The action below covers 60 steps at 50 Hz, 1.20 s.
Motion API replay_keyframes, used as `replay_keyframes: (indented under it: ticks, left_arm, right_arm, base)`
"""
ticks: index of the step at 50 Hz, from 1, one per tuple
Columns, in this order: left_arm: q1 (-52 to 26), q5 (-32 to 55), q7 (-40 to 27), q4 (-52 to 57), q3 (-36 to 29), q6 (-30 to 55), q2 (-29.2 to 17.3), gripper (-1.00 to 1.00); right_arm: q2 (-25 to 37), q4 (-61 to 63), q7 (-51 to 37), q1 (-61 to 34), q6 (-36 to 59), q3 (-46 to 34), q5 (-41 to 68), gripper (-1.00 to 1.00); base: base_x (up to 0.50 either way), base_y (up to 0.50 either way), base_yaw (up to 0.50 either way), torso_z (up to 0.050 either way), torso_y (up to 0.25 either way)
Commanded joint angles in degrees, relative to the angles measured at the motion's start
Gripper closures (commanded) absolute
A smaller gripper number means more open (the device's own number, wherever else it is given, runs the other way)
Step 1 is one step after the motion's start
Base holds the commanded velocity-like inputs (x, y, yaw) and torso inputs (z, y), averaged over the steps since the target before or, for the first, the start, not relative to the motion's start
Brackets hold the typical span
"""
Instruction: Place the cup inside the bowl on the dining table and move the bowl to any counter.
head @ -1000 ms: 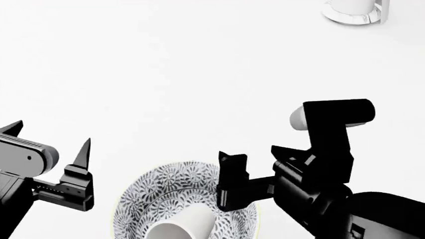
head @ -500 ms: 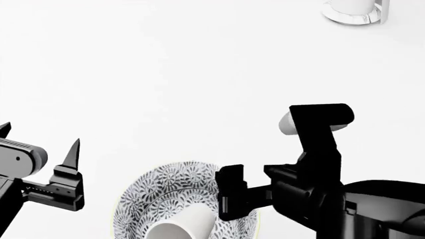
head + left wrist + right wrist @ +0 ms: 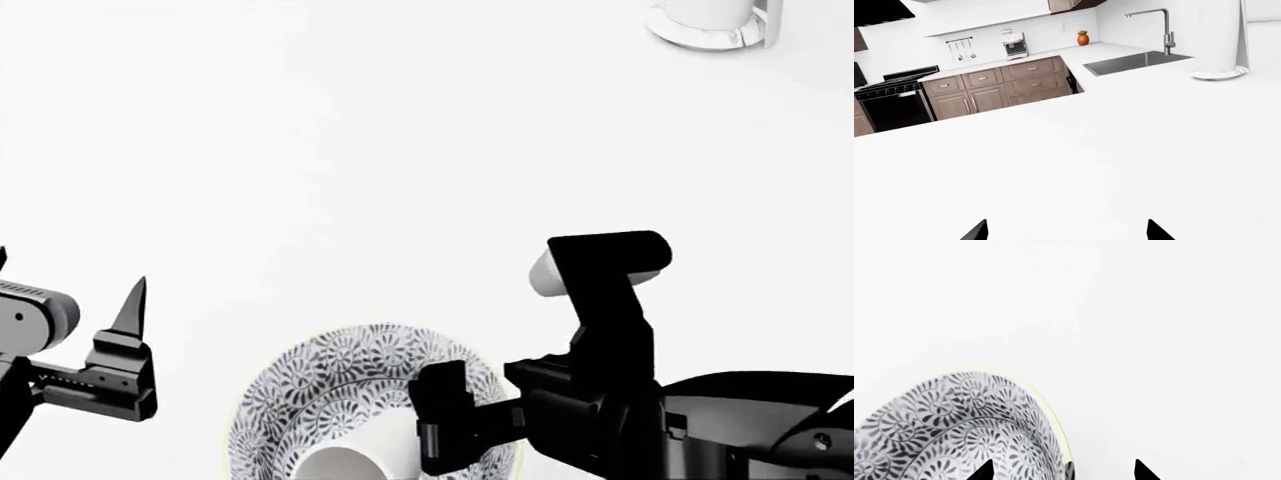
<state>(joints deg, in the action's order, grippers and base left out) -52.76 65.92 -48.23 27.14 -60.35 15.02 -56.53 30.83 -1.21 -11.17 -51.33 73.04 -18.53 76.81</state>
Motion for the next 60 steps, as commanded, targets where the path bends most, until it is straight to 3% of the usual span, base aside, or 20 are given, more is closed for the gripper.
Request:
replay_keyframes:
  ticks: [1,2,16,27,32,39,41,50,60]
  left_arm:
    - [0.19,-0.06,0.12,0.11,0.05,0.0,-0.16,-1.0]
    - [0.21,-0.07,0.17,0.12,0.06,-0.01,-0.19,-1.0]
    - [0.17,-0.27,0.13,-0.03,0.03,0.37,-0.06,-1.0]
    - [0.51,-0.28,0.41,-0.03,0.1,0.15,-0.33,-1.0]
    - [0.78,0.28,-0.14,-0.57,0.38,-0.03,-0.42,-1.0]
    - [0.97,0.26,-0.28,-0.71,0.48,-0.18,-0.34,-1.0]
    - [0.99,0.26,-0.35,-0.82,0.48,-0.15,-0.26,-1.0]
    - [1.04,0.16,-0.45,-0.79,0.47,0.03,-0.17,-1.0]
    - [0.65,0.23,-0.93,-0.77,0.66,0.46,0.07,-1.0]
  right_arm:
    - [-0.16,-0.59,0.4,0.63,-1.24,-0.24,-0.23,-1.0]
    - [-0.11,-0.71,0.43,0.63,-1.33,-0.04,-0.02,1.0]
    - [0.42,0.33,2.82,1.96,-4.51,-0.27,-1.64,1.0]
    - [-1.13,-1.0,-0.79,3.14,-9.6,4.96,-0.15,1.0]
    - [-1.91,-3.11,1.45,3.56,-17.09,7.04,-4.46,1.0]
    - [-3.38,-4.49,0.09,5.25,-17.94,10.82,0.11,1.0]
    - [-3.36,-2.56,-4.35,5.58,-20.1,11.38,-2.54,1.0]
    - [-1.67,-3.06,-5.93,0.33,-15.09,9.1,-1.39,1.0]
    - [-1.54,-2.92,-5.56,1.63,-15.08,8.12,-1.93,1.0]
  base:
    - [0.0,0.0,0.0,0.0,0.0]
    - [0.0,0.0,0.0,0.0,0.0]
    - [0.0,0.0,0.0,0.0,0.0]
    - [0.0,0.0,0.0,0.0,0.0]
    - [0.0,0.0,0.0,0.0,0.0]
    - [0.0,0.0,0.0,0.0,0.0]
    - [0.0,0.0,0.0,0.0,0.0]
    - [0.0,0.0,0.0,0.0,0.0]
    - [-0.13,0.02,0.0,0.0,0.0]
